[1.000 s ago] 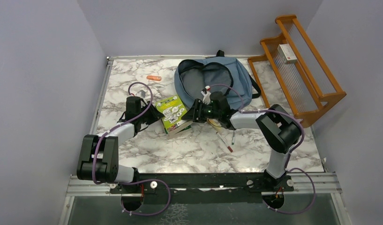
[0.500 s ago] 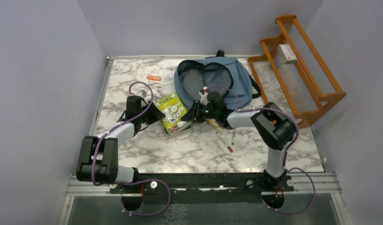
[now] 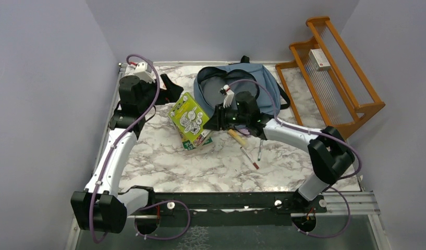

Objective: Pack the student bag
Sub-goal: Pick up the book from the center of the board.

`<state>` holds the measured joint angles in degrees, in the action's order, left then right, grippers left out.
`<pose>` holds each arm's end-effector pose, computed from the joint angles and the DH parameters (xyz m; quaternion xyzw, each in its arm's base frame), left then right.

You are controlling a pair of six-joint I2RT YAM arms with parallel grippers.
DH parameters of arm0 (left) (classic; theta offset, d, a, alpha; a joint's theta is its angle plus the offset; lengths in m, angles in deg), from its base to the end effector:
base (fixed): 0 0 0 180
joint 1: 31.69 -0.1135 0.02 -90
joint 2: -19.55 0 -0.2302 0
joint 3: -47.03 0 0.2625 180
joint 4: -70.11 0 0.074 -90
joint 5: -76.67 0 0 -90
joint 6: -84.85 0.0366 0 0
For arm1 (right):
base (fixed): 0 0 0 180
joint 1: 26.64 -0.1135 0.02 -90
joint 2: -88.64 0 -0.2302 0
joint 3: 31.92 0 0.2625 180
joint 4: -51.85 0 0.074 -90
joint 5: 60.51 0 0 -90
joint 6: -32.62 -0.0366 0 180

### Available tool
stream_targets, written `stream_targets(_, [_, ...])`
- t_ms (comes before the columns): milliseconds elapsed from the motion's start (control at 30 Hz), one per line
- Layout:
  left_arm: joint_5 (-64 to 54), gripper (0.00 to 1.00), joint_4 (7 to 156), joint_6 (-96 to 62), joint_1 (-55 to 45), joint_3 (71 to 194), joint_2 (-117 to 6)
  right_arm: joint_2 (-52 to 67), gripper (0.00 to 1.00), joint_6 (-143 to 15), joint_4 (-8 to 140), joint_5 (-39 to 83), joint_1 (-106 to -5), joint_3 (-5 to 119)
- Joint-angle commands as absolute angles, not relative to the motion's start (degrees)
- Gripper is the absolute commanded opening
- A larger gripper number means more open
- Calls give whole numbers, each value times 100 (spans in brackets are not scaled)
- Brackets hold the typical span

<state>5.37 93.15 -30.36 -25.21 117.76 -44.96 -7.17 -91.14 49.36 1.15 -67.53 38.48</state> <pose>0.2828 -0.0439 0.3183 -0.0334 0.7975 -0.2861 0.5302 0.2746 0.2607 0.1885 -0.1852 0.7982 0.4871 0.3023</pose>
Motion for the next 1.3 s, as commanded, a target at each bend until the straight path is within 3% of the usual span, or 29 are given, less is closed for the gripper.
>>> stream_targets(0, [1495, 92, 9612, -1719, -2528, 12230, -4562, 78, 0, -7412, 5913, -172, -6702, 4393])
stream_targets(167, [2570, 94, 9421, -1204, -2527, 12374, -4619, 918, 0, -6939, 6458, -495, -6201, 4186])
stream_targets(300, [3382, 95, 8711, -1553, -2525, 12127, -4640, 1484, 1, -6948, 6337, -1682, -5456, 3874])
stream_targets(533, [4555, 96, 8122, -1679, -2452, 12262, -4874, 1630, 0, -5858, 7617, -3325, -5106, 4289])
stream_targets(900, [5153, 94, 9343, -677, -1642, 12284, -4825, 1718, 1, -5218, 8169, -4183, -5059, 4667])
stream_targets(1067, [5397, 82, 9391, -798, -1483, 11927, -4477, 1703, 0, -4599, 8899, -4154, -5056, 4990])
stream_targets(1267, [5527, 66, 9536, -796, -1350, 11643, -4311, 1376, 0, -3236, 10767, -3960, -5047, 5891])
